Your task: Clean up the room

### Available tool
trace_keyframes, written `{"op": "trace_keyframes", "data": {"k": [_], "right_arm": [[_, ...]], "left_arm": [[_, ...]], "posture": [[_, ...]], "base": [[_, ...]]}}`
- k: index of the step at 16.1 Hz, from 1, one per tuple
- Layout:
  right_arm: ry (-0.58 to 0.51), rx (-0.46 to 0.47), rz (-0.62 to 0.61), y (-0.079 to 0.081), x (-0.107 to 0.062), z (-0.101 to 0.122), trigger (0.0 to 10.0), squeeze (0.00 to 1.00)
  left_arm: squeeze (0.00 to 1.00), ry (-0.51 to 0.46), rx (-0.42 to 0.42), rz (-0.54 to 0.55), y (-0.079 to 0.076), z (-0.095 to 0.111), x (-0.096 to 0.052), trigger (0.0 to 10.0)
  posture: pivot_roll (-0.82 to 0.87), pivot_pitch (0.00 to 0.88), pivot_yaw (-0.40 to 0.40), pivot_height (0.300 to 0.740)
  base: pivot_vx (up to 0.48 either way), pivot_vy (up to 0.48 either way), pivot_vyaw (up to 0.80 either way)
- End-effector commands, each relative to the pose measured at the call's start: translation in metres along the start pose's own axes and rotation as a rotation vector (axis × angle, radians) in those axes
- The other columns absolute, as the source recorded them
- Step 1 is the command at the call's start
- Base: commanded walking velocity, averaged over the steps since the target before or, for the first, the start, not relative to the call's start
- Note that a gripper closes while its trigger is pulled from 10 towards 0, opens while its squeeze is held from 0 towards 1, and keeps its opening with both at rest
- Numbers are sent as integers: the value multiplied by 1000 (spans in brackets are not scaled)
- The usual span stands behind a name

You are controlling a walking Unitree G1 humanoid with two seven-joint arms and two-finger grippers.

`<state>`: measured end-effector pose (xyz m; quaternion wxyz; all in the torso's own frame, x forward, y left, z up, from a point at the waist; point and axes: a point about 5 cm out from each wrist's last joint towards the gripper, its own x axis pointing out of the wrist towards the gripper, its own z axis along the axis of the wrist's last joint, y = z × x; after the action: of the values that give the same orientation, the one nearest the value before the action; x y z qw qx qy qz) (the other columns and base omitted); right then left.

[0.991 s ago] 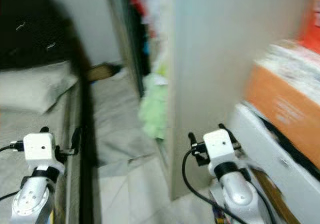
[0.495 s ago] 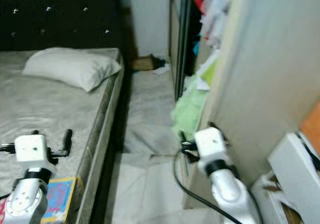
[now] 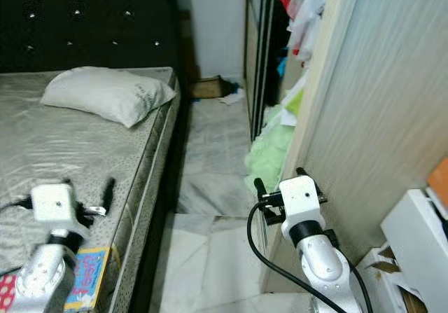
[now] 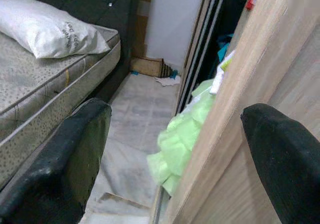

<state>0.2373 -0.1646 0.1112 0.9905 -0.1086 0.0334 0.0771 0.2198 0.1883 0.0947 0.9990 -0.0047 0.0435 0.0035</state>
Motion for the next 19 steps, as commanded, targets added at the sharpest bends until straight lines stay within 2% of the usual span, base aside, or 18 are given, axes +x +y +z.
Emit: {"op": "trace_keyframes", "data": {"k": [1,2,3,4,5,13,19], "right_arm": [[-25,26,-20,-3,3,9,10000,0],[-23,55,-20,-1,2,10,10000,0],[-19,51,-5,1,0,9,10000,0],[-11,41,0,2,-2,7,10000,0],[5,-8,-1,0,-2,5,10000,0],[12,-2,-3,1,-3,4,10000,0],[20,2,-2,0,-5,1,10000,0]], "left_arm": [[0,10,-18,-66,-7,0,-4,10000],[0,15,-16,-94,-9,0,-6,10000],[0,15,-17,-77,-7,-1,-6,10000],[0,3,-14,-61,-5,1,-4,10000],[0,5,-12,-62,-5,2,-3,10000],[0,9,-2,-72,-6,2,-3,10000],[0,13,-2,-87,-9,2,-3,10000]], "posture": [[-132,0,32,740],[-131,0,32,740],[-130,0,30,740],[-128,0,27,740],[-128,0,27,740],[-126,0,30,740],[-125,0,28,740]], "base": [[0,0,0],[0,0,0],[0,0,0],[0,0,0],[0,0,0],[0,0,787],[0,0,0]]}}
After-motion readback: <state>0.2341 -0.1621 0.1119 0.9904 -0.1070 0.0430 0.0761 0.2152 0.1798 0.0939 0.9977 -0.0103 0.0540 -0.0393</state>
